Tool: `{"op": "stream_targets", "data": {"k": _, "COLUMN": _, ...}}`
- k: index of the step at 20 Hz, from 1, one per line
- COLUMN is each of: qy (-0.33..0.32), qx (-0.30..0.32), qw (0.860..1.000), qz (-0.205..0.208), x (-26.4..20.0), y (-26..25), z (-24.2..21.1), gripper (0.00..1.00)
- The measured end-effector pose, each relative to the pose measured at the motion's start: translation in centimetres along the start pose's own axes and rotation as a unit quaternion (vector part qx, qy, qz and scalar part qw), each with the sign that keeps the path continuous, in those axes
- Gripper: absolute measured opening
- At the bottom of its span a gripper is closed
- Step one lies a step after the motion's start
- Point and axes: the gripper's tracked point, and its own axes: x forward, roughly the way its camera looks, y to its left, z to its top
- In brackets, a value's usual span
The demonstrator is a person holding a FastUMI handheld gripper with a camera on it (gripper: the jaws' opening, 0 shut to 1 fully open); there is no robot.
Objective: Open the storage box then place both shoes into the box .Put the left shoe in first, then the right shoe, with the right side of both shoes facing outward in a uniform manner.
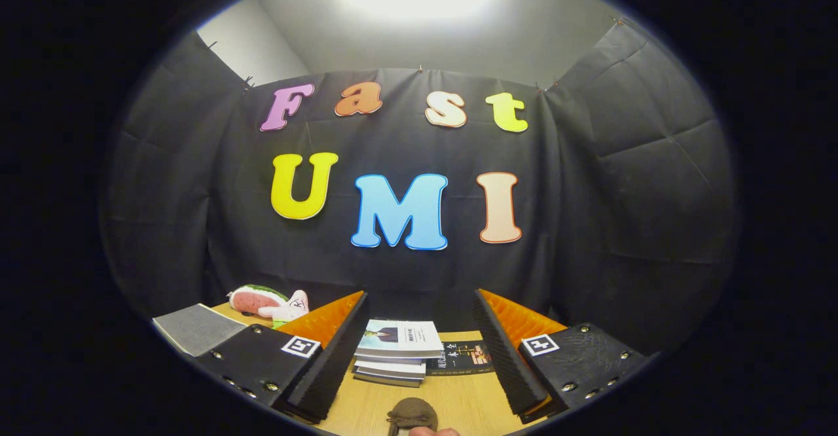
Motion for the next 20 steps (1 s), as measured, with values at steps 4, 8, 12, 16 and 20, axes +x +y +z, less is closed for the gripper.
{"op": "stream_targets", "data": {"k": 4, "qy": 0.011, "qx": 0.011, "qw": 1.000, "qz": 0.025, "x": 1.3, "y": 2.2, "z": -0.8, "gripper": 0.96}}
{"op": "stream_targets", "data": {"k": 8, "qy": 0.050, "qx": 0.079, "qw": 0.992, "qz": 0.081, "x": 2.2, "y": 5.6, "z": -2.9, "gripper": 0.96}}
{"op": "stream_targets", "data": {"k": 12, "qy": 0.116, "qx": 0.127, "qw": 0.976, "qz": 0.137, "x": 2.6, "y": 9.0, "z": -6.3, "gripper": 0.97}}
{"op": "stream_targets", "data": {"k": 16, "qy": 0.175, "qx": 0.152, "qw": 0.949, "qz": 0.213, "x": 2.7, "y": 13.6, "z": -10.1, "gripper": 0.98}}
{"op": "stream_targets", "data": {"k": 20, "qy": 0.244, "qx": 0.183, "qw": 0.910, "qz": 0.280, "x": 2.3, "y": 18.2, "z": -14.1, "gripper": 0.98}}
